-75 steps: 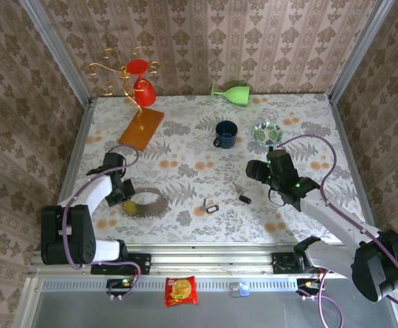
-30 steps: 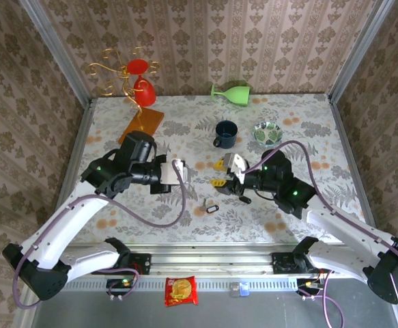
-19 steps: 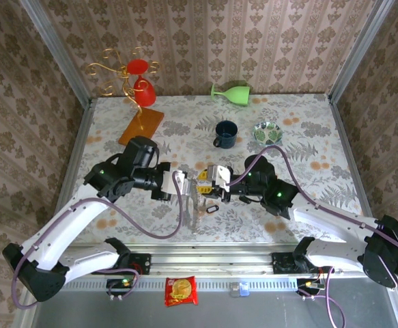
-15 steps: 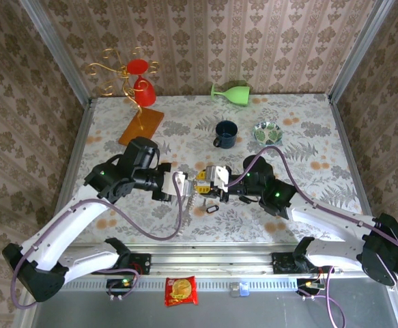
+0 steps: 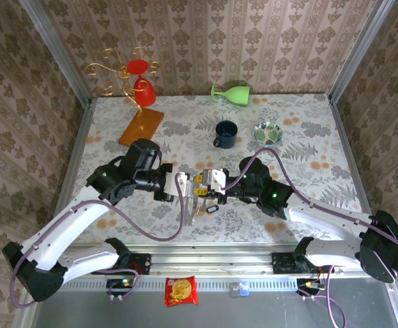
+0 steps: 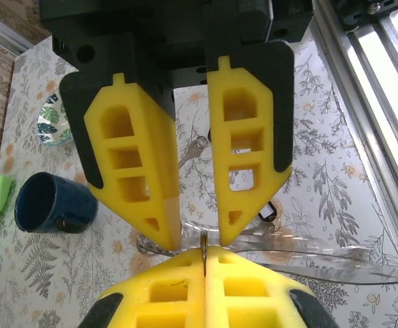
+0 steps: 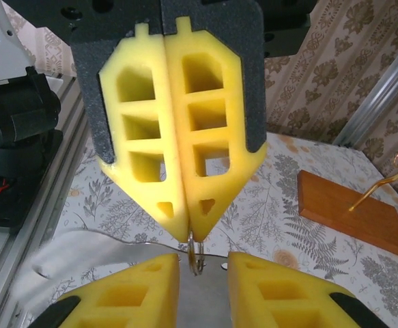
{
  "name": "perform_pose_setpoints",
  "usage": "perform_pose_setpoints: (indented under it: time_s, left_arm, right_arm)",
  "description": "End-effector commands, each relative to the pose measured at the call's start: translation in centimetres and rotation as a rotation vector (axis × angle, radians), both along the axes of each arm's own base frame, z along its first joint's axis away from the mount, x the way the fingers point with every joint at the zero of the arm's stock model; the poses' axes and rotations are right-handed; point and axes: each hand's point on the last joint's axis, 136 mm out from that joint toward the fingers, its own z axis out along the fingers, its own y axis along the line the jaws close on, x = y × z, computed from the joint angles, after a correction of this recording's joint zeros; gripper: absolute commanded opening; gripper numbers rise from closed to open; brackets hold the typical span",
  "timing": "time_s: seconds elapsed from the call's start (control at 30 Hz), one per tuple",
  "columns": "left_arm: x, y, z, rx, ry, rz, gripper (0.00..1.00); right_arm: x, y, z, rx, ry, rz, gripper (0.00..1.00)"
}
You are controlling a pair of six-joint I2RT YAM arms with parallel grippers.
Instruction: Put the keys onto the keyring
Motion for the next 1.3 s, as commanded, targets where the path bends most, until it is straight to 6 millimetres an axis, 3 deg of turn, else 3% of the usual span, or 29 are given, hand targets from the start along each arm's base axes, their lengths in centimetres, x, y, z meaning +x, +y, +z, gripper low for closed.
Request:
perform_pose_setpoints:
  time_s: [0.0, 0.23, 0.4, 0.43, 0.47, 0.5, 0.63, 0.7, 0.83, 1.13, 1.27]
  left_arm:
    - [0.1, -0.5, 0.7, -0.036, -0.009, 0.008, 0.0]
    - [0.0, -0.8, 0.8, -0.05, -0.001, 0.008, 0.0]
    - [0.2, -0.7, 0.5, -0.041, 0.006, 0.029, 0.0]
    - [0.5, -0.5, 0.5, -0.036, -0.001, 0.049, 0.05]
    - [1.1, -0.3, 0.5, -0.037, -0.012, 0.087, 0.25]
    - [1.8, -0.1, 0.7, -0.048, -0.025, 0.13, 0.36]
    - [3.6, 1.9, 3.0, -0.27, -0.002, 0.266, 0.5]
    - [3.5, 2.9, 4.1, -0.399, 0.035, 0.279, 0.5]
    - [2.2, 3.3, 3.9, -0.528, 0.108, 0.22, 0.42]
    - [0.5, 2.0, 2.3, -0.593, 0.194, 0.081, 0.31]
    - [0.2, 1.7, 2.2, -0.594, 0.212, 0.053, 0.31]
  right_arm:
    - [-0.1, 0.2, 0.1, 0.002, -0.034, -0.001, 0.25]
    - [0.0, 0.9, 0.4, 0.022, -0.039, 0.002, 0.19]
    - [0.5, 1.1, 0.6, 0.044, -0.037, -0.026, 0.0]
    - [0.8, 1.0, 0.7, 0.053, -0.038, -0.041, 0.0]
    - [0.9, 0.9, 0.7, 0.066, -0.037, -0.052, 0.0]
    - [1.0, 0.8, 0.8, 0.08, -0.036, -0.057, 0.0]
    - [1.4, -0.1, 0.9, 0.142, 0.004, -0.053, 0.0]
    - [1.4, -0.4, 1.1, 0.172, 0.016, -0.035, 0.0]
    - [1.0, -0.6, 1.8, 0.214, 0.026, 0.019, 0.0]
    - [0.2, -0.2, 2.7, 0.252, 0.03, 0.088, 0.0]
    - [0.2, 0.1, 3.2, 0.264, 0.035, 0.099, 0.0]
